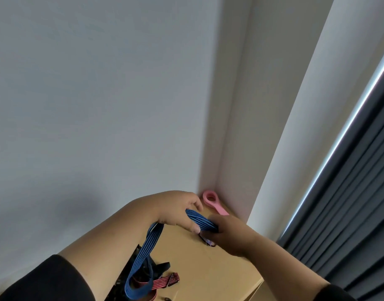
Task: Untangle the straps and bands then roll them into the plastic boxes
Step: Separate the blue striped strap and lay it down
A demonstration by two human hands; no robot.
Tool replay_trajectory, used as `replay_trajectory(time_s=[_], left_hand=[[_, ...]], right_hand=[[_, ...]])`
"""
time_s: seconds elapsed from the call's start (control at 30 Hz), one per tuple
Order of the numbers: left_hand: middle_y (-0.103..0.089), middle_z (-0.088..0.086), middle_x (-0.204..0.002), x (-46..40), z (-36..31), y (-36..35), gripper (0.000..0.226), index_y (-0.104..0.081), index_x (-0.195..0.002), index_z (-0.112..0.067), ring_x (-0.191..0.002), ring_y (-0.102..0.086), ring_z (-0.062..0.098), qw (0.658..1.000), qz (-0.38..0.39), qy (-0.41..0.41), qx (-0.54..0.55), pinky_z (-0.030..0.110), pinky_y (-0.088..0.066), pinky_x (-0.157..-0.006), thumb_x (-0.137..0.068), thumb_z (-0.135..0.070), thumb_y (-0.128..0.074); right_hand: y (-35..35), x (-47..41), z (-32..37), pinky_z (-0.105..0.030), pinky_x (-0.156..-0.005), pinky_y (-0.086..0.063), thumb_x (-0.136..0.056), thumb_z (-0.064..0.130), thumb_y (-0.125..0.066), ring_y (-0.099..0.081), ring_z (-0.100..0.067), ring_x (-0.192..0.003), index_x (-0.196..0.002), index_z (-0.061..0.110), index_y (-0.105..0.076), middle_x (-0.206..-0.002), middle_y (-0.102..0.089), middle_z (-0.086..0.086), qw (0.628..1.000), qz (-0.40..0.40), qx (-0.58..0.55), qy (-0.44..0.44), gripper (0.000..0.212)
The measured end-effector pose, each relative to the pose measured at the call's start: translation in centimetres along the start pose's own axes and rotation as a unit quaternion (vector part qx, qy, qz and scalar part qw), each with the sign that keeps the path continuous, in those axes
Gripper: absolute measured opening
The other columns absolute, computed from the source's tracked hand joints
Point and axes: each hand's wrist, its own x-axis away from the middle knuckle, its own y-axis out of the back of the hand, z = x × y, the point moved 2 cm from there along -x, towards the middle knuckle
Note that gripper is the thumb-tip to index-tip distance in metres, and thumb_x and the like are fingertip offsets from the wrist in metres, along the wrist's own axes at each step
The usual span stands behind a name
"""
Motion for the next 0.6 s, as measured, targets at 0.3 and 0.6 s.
replay_trajectory(time_s=[0.3,0.6], left_hand=[[-0.054,-0.007,-0.072,-0.6,3.0,-1.5,0.022,-0.052,-0.073,-0.028,-0.061,-0.048,0.009,0.994,-0.104,0.037,-0.020,0.027,-0.036,-0.059,-0.084,-0.036,-0.070],[-0.069,0.018,-0.113,-0.9,-0.6,-1.7,0.021,-0.058,-0.093,0.003,-0.102,-0.066,0.030,0.813,-0.115,-0.144,0.553,0.041,-0.053,-0.088,-0.080,-0.009,-0.070]], right_hand=[[3.0,0.2,-2.0,-0.017,-0.060,-0.039,-0.090,0.030,-0.068,-0.050,0.000,-0.064,-0.090,0.035,-0.057,-0.077,-0.059,0.012,0.999,-0.023,-0.036,-0.004,0.012],[1.6,1.3,-0.9,-0.030,-0.096,-0.053,-0.081,0.033,-0.080,-0.067,-0.005,-0.105,-0.133,0.034,-0.052,-0.113,-0.072,0.016,0.953,0.043,-0.290,0.072,0.059]])
